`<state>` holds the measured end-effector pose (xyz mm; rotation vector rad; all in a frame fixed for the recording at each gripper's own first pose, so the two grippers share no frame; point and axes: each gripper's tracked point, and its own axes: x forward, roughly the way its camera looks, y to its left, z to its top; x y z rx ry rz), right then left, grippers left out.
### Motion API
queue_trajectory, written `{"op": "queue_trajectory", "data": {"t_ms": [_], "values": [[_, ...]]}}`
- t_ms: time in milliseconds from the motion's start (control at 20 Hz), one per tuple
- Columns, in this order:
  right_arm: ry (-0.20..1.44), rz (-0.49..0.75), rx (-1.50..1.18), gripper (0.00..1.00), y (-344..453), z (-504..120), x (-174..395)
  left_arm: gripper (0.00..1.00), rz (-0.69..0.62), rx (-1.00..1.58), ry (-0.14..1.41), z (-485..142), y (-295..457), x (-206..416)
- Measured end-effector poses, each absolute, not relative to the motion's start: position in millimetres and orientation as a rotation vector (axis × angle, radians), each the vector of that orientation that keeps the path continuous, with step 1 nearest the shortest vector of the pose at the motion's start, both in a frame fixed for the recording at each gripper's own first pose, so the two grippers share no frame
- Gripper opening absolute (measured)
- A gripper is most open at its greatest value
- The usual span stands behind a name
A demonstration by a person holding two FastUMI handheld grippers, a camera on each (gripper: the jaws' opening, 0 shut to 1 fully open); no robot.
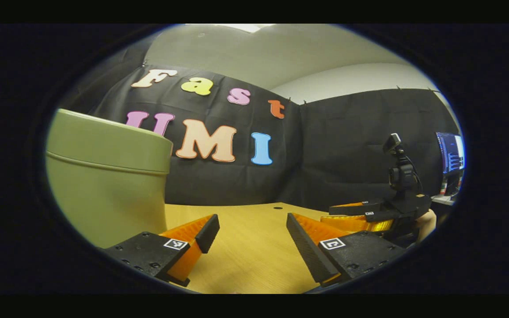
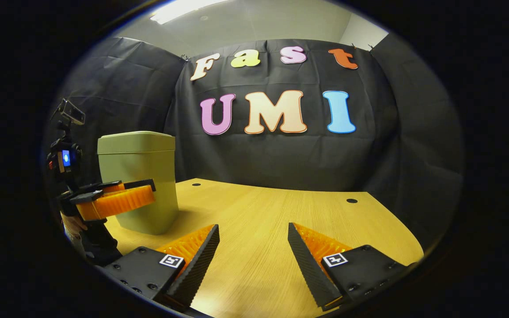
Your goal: Press the lid of the desktop garbage bin to open it, pick up the crumpled paper on the desktop and throw it into the bin, then pick up the pop can on the desktop and drop it into the bin, and finally close the garbage bin lid.
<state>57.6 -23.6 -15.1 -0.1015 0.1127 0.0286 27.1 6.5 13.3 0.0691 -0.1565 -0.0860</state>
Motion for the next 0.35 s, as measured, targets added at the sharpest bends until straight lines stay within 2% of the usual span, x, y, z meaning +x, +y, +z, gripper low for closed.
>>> {"op": "queue_trajectory", "data": {"t_ms": [350], "values": [[0.109,0.047,-0.106,0.98,-17.2,-14.9,58.5,0.92,-0.068,0.076,-0.160,16.9,13.2,26.7]]}}
